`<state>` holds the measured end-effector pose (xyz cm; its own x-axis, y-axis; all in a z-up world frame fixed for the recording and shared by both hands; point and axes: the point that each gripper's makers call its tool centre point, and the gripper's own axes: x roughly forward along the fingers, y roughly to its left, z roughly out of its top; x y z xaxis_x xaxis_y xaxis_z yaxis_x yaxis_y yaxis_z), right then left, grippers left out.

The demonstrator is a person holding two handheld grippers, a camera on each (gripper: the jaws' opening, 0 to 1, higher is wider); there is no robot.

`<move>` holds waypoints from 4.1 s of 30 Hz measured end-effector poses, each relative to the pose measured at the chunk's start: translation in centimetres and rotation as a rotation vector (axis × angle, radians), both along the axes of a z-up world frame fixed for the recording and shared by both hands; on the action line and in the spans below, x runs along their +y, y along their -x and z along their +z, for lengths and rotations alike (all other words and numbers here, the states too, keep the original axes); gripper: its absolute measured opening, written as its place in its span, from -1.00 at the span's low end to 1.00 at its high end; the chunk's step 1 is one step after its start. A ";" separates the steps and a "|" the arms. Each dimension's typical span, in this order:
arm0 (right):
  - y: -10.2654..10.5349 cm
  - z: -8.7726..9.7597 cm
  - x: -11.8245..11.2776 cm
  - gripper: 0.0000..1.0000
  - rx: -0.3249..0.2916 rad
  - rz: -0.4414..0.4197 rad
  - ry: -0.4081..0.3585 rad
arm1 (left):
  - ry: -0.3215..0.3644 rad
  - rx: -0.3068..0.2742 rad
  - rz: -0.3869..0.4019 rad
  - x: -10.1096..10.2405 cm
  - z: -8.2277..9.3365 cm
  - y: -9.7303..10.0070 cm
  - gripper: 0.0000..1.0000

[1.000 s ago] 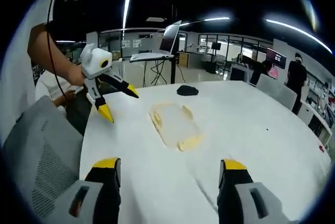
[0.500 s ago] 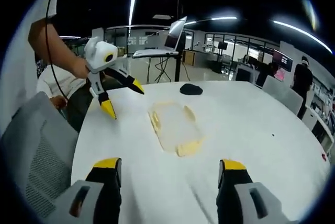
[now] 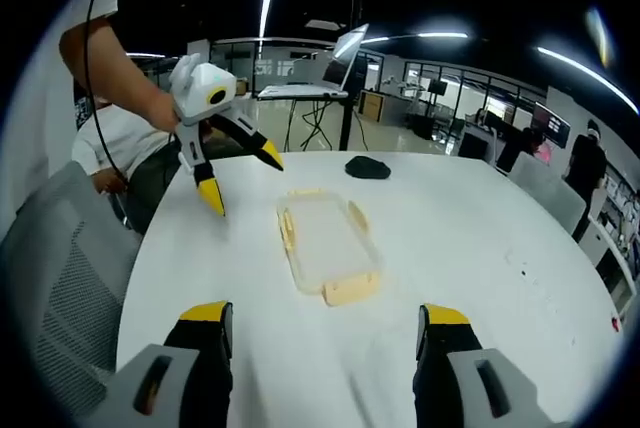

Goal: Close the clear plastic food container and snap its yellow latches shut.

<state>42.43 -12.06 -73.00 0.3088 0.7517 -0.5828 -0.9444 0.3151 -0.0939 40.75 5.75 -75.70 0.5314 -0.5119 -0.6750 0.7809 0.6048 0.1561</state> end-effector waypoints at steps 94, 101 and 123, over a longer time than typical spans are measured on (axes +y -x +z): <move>-4.6 -6.9 5.1 0.13 0.085 0.313 0.339 | -0.329 0.088 -0.595 2.5 -3.6 -7.9 0.13; -4.4 -7.4 4.6 -0.08 0.097 0.338 0.375 | -0.316 0.143 -0.626 2.6 -3.8 -7.9 0.05; -4.4 -7.5 4.7 -0.26 0.134 0.326 0.396 | -0.319 0.231 -0.642 2.7 -4.6 -6.6 -0.23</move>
<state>46.79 -7.34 -80.53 -0.0010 0.5106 -0.8598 -0.9993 -0.0319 -0.0178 47.36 8.42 -80.32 0.0211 -0.4341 -0.9006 0.9989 -0.0275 0.0367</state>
